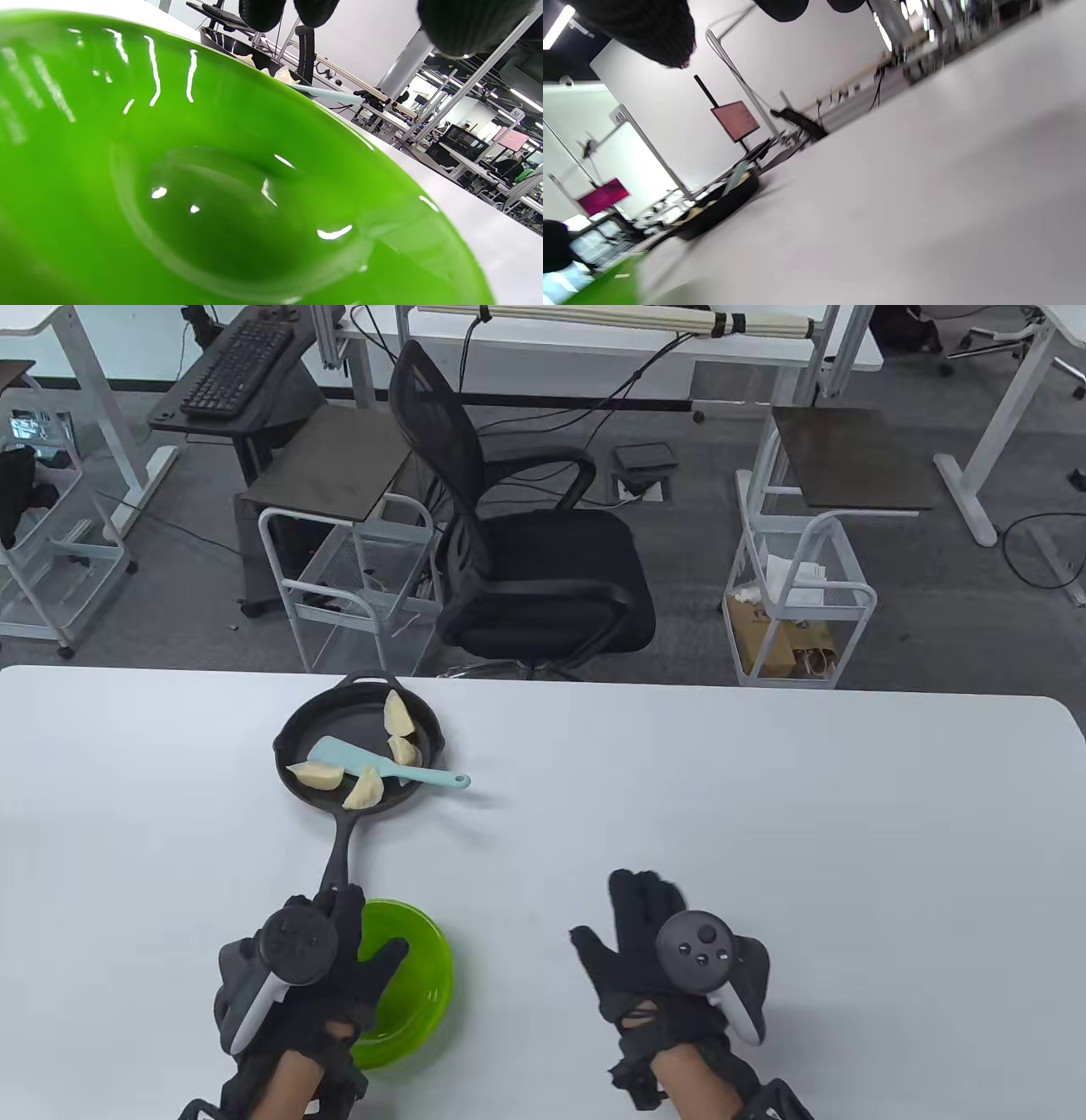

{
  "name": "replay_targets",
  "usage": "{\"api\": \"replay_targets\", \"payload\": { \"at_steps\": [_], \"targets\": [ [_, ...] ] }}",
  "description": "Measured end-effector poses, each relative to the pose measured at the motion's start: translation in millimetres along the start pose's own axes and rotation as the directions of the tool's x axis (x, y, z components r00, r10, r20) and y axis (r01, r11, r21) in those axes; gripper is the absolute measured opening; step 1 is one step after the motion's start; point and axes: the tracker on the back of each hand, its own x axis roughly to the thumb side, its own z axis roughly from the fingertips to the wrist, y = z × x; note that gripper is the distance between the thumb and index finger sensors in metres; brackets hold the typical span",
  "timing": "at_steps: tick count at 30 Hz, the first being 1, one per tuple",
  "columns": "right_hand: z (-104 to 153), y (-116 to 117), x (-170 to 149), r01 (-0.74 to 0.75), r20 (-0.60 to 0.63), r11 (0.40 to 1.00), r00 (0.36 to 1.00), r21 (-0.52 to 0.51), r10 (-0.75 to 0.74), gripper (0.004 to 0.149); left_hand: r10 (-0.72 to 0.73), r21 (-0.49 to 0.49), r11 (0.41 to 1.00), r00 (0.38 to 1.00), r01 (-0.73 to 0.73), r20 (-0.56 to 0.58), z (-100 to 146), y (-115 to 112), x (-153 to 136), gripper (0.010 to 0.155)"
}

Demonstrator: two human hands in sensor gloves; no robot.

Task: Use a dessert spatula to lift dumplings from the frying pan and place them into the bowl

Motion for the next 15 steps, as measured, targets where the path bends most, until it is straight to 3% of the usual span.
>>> {"api": "replay_targets", "payload": {
  "at_steps": [2, 6, 10, 15],
  "targets": [
    [6.3, -9.8, -9.7, -0.091, -0.020, 0.995, 0.996, -0.030, 0.090, 0.077, 0.005, 0.000, 1.000, 1.000, -0.005, 0.002, -0.4, -2.0, 0.4, 0.089],
    [11.9, -17.2, -16.9, 0.177, -0.044, 0.984, 0.983, -0.020, -0.177, 0.077, 0.004, 0.011, 1.000, 1.000, -0.004, 0.016, 0.0, -4.2, 5.0, 0.088],
    [17.7, -17.8, -8.8, 0.087, -0.004, 0.995, 0.996, -0.054, -0.088, 0.076, -0.001, 0.012, 1.000, 0.999, 0.000, 0.036, -0.4, -7.8, 8.6, 0.088],
    [16.4, -13.1, -6.7, 0.184, -0.040, 0.983, 0.982, -0.006, -0.184, 0.075, -0.027, -0.016, 0.999, 0.999, 0.028, 0.029, -1.8, -11.0, 5.8, 0.087]
  ]
}}
